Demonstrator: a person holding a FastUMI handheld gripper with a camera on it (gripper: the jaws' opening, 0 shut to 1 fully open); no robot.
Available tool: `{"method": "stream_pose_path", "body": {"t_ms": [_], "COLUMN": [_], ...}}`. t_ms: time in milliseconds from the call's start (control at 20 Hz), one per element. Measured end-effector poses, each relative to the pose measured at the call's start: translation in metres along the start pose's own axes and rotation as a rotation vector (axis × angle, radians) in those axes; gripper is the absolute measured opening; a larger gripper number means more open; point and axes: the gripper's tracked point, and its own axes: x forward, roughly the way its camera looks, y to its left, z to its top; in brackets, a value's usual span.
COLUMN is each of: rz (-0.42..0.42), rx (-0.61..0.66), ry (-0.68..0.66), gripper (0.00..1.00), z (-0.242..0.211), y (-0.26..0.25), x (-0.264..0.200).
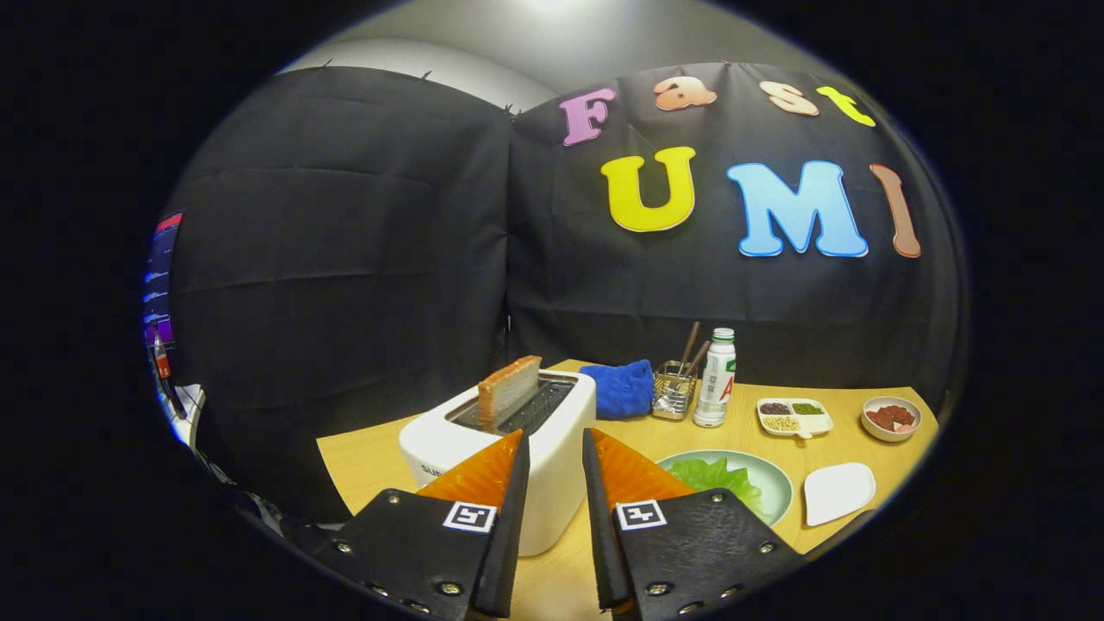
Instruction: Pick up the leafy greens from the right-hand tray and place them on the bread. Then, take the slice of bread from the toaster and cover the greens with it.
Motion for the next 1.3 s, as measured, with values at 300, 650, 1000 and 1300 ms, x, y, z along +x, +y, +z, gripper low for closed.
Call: {"method": "stream_pose_path", "body": {"t_ms": [300,650,1000,1300], "rz": [0.002,-0.036,-0.031,-0.035], "rx": [0.008,0.02,0.034,0.033], "ry": [-0.008,0.023,0.03,0.035], "gripper": [0.36,0.37,0.36,0.05], "z": [0.01,0.006,0.006,0.0], "y": [0.029,0.041,0.056,0.053], "x": [0.03,0.064,0.094,0.094]}}
